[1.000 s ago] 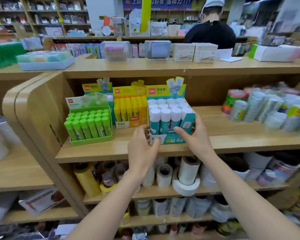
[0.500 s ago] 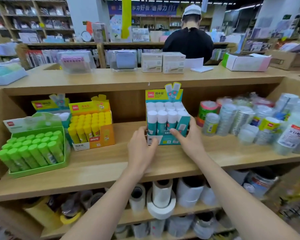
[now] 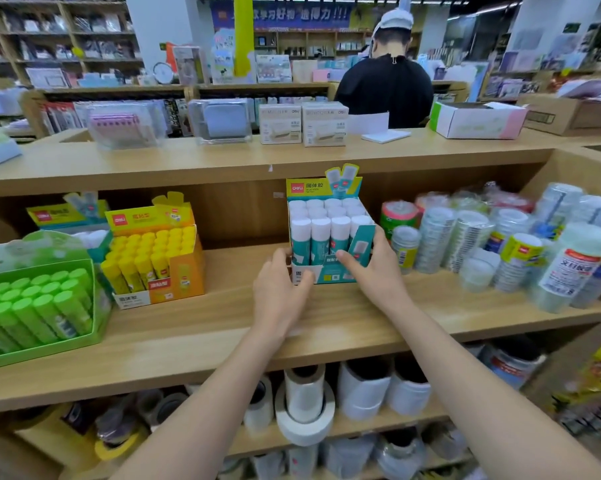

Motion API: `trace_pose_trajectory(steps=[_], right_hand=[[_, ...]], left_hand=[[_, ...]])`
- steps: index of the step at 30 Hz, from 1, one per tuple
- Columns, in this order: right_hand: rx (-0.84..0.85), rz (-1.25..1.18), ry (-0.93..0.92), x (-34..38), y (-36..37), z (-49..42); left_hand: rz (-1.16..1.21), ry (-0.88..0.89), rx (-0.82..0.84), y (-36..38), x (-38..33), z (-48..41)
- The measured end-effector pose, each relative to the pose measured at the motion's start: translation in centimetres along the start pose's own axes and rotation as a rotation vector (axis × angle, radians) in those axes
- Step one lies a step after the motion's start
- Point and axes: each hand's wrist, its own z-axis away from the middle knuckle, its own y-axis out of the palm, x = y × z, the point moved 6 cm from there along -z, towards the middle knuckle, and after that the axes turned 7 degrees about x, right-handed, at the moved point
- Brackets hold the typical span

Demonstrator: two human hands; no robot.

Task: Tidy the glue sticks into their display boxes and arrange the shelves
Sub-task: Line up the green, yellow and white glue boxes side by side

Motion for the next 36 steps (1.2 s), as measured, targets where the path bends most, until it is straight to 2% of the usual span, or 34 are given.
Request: trace_pose_trajectory(steps=[2, 4, 7, 9, 11, 13, 16, 20, 23, 27, 36], right_hand=[[-0.007, -0.001, 0.016, 0.1, -0.1, 0.2], [-0.135, 0.046, -0.048, 1.2, -0.8, 1.0], [-0.339, 0.052, -0.387, 5.5, -1.2, 2.9], [-0.322, 0.011, -0.559, 8.0, 0.5, 3.6], [-0.213, -0.061, -0.613, 9.8, 3.4, 3.5], [-0.027, -0.096, -0.576, 10.9, 7.0, 3.2], [0.278, -0.044, -0.419, 12.0, 12.9, 2.9], [0.437, -0.050, -0.304, 13.7, 18.7, 2.6], [0.432, -0.018, -0.256, 14.4, 21.6, 2.1], [0.264, 0.013, -0.224, 14.7, 22.3, 1.7], [0.144, 0.059, -0.196, 14.5, 20.2, 3.4]], left_hand=[[-0.006, 0.008, 0.023, 0.0, 0.0, 0.1], [-0.049, 0.020, 0.019, -0.5, 0.1, 0.6], [-0.153, 0.088, -0.195, -3.3, 0.3, 2.2], [-0.214, 0.101, -0.377, -6.0, 1.0, 3.6], [-0.286, 0.069, -0.509, -8.7, 2.3, 4.9], [-0.362, 0.022, -0.565, -11.2, 4.1, 5.8], [-0.490, -0.071, -0.549, -14.3, 6.7, 6.9], [-0.598, -0.113, -0.600, -18.8, 9.0, 8.3], [-0.651, -0.190, -0.522, -20.8, 11.4, 8.6], [-0.654, -0.188, -0.397, -21.7, 13.8, 8.5], [-0.614, -0.088, -0.452, -22.7, 14.2, 8.6]])
